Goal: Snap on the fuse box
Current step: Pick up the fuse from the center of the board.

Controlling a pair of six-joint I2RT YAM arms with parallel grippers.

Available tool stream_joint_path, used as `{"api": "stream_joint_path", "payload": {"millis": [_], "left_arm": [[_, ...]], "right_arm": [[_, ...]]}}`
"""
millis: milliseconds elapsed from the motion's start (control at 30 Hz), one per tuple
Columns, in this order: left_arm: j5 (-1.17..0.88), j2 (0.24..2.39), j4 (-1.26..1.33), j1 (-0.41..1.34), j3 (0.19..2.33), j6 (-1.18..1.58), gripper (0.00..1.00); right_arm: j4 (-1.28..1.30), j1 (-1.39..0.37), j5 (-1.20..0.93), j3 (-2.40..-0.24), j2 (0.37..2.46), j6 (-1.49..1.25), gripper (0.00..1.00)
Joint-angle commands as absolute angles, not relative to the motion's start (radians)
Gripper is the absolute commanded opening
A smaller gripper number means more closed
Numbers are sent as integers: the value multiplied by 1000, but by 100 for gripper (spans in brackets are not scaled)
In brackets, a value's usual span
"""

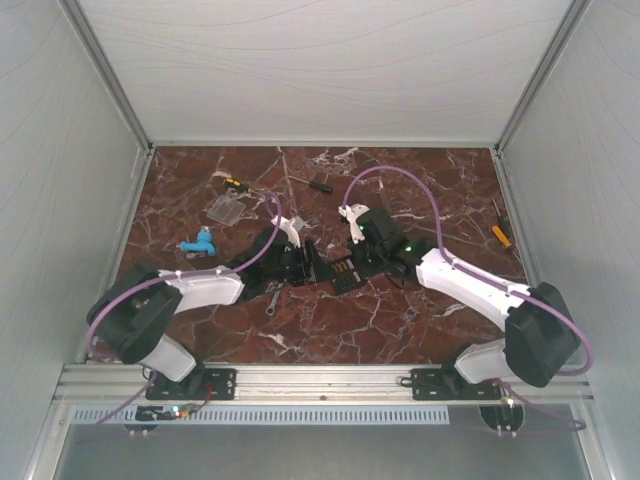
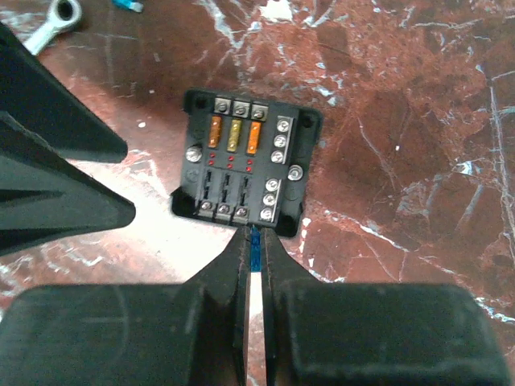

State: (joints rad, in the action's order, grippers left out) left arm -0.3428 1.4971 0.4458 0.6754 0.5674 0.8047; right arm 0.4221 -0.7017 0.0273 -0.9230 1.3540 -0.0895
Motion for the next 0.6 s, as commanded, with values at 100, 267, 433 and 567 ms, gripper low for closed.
{"api": "stream_joint_path", "payload": {"millis": [100,267,433,567], "left_arm": [[-341,1636,395,667,677,885,51],[-334,1690,405,654,694,915,47],[-317,1721,413,649,705,922,40],[-319,1746,417,649,709,924,36]], "right_arm": [[352,-732,132,-938,1431,-144,0],[346,-740,126,-940,1460,-150,0],[330,-757,126,-937,1505,-162,0],[309,-768,128,-934,1518,-169,0]]}}
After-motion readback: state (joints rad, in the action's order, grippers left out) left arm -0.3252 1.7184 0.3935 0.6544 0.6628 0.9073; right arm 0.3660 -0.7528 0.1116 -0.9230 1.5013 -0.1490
